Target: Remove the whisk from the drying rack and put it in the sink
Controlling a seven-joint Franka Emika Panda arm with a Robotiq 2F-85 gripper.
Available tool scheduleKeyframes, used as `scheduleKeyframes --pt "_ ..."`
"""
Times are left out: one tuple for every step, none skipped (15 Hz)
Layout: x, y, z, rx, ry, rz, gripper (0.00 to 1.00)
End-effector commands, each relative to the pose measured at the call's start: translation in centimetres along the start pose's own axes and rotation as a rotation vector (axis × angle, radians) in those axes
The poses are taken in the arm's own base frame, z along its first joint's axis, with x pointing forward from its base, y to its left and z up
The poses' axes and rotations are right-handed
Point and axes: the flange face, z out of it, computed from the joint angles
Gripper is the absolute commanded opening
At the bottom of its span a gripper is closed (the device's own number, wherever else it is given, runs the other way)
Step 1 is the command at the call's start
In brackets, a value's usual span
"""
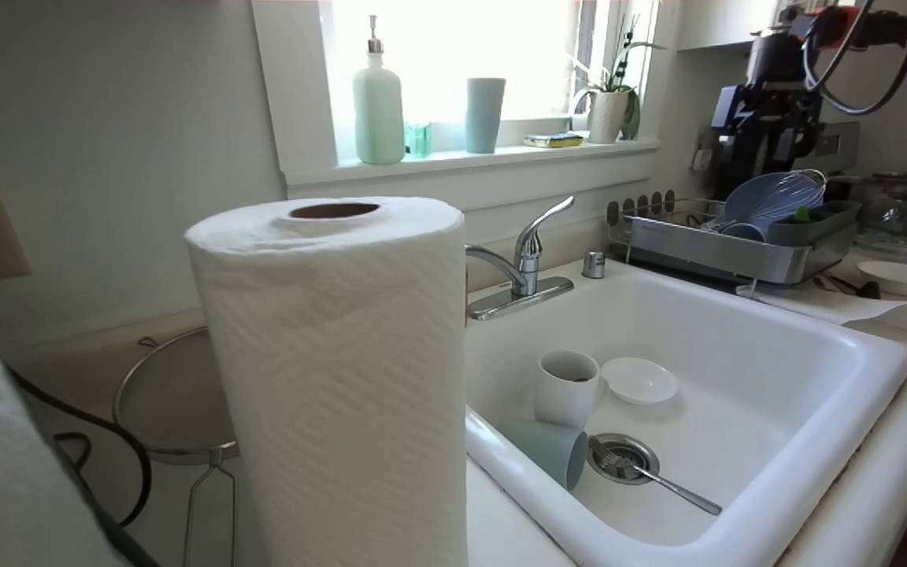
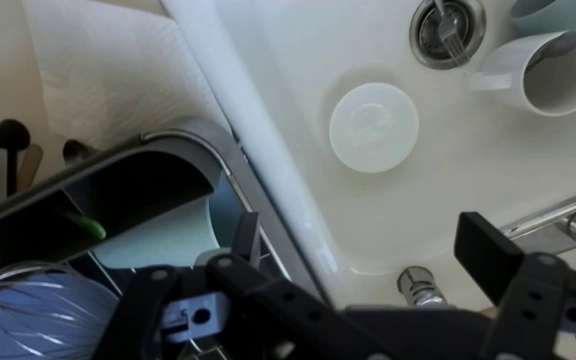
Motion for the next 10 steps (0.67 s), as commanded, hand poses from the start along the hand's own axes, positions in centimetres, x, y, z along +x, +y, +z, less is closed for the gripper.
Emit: scheduleKeyframes --pt "6.2 0.2 1.1 -0.076 0.009 -0.023 1.00" --pt "7.5 0.7 1.4 -0.095 0.006 -0.021 1.00" --pt "8.6 1.5 1.7 -0.114 0.002 -0.020 1.00" --pt "9.7 2.2 1.9 -0.123 0.000 -0.005 1.00" --pt "10.9 3.2 2.1 -0.129 0.023 0.023 1.00" --pt "11.6 4.0 1.9 -0.114 0.025 0.062 1.00" --pt "9.4 2.7 2.4 -0.103 0.014 0.031 1.00" --pt "10.3 3.5 2.5 -0.108 0.018 0.048 1.00" --pt "10.9 4.0 2.5 -0.112 0.022 0.058 1.00" --pt "11.2 4.2 2.5 -0.114 0.024 0.062 1.00"
